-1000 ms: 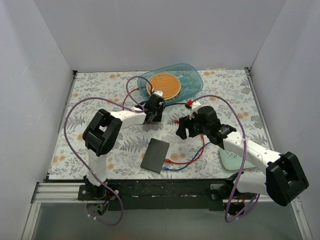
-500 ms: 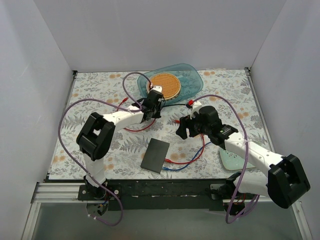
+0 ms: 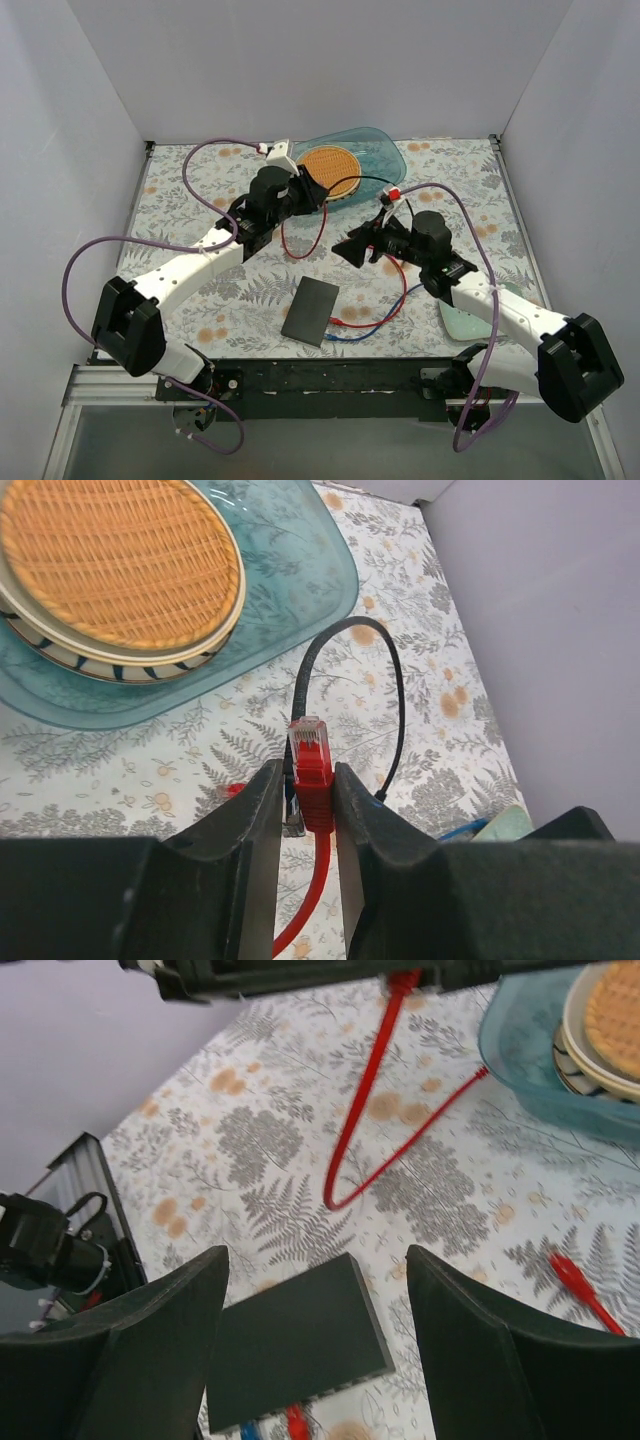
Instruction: Insert the plug into the switch port
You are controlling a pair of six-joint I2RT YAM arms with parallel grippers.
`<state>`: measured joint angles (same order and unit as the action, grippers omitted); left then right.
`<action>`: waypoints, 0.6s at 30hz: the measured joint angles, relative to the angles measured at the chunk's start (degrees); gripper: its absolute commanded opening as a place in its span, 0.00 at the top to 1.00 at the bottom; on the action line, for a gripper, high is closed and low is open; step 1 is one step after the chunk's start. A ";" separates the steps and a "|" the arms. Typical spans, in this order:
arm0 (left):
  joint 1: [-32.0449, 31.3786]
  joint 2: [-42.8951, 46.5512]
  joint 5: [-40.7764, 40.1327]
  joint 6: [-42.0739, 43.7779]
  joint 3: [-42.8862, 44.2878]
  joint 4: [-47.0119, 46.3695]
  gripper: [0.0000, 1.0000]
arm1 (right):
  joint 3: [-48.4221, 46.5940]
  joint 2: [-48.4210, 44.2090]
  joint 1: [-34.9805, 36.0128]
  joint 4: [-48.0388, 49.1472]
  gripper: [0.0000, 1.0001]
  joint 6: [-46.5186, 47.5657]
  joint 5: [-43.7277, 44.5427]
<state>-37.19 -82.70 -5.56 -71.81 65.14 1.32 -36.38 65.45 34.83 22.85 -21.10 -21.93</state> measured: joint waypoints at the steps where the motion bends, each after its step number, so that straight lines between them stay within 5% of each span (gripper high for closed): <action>1: 0.00 -0.02 0.61 -0.92 -0.24 -0.57 1.00 | -0.02 0.85 0.00 2.29 0.23 -0.70 -1.01; 5: 0.00 -0.44 2.62 -3.58 -1.44 -1.49 1.00 | -0.83 4.98 0.00 7.54 0.28 -3.04 -3.17; 9: 0.00 -0.44 4.50 -5.68 -2.56 -2.84 1.00 | -4.13 10.71 0.00 10.51 0.46 -5.01 -4.72; 11: 0.00 -0.44 5.44 -6.64 -2.89 -3.50 1.00 | -5.49 12.76 0.00 11.56 0.63 -5.77 -5.11; 12: 0.00 -0.44 5.92 -7.08 -2.99 -3.74 1.00 | -6.49 13.97 0.00 11.91 0.84 -6.23 -5.31; 14: 0.09 -0.42 6.69 -7.67 -3.50 -4.96 0.98 | -8.04 15.85 0.00 12.26 0.99 -6.49 -5.33; 15: 0.24 -0.42 6.86 -7.93 -3.65 -5.53 0.90 | -8.85 16.74 -0.09 11.87 0.99 -7.10 -5.35; 16: 0.42 -0.39 6.91 -7.96 -3.65 -5.88 0.61 | -9.44 17.59 -0.37 11.52 0.99 -7.45 -5.29; 18: 0.83 -0.26 6.56 -8.02 -3.65 -6.05 0.31 | -10.73 18.58 -0.63 10.51 0.99 -7.17 -5.27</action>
<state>-36.36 -82.96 0.99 -79.83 61.49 -4.73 -47.11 84.03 34.20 33.36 -28.27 -27.20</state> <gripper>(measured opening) 0.292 0.039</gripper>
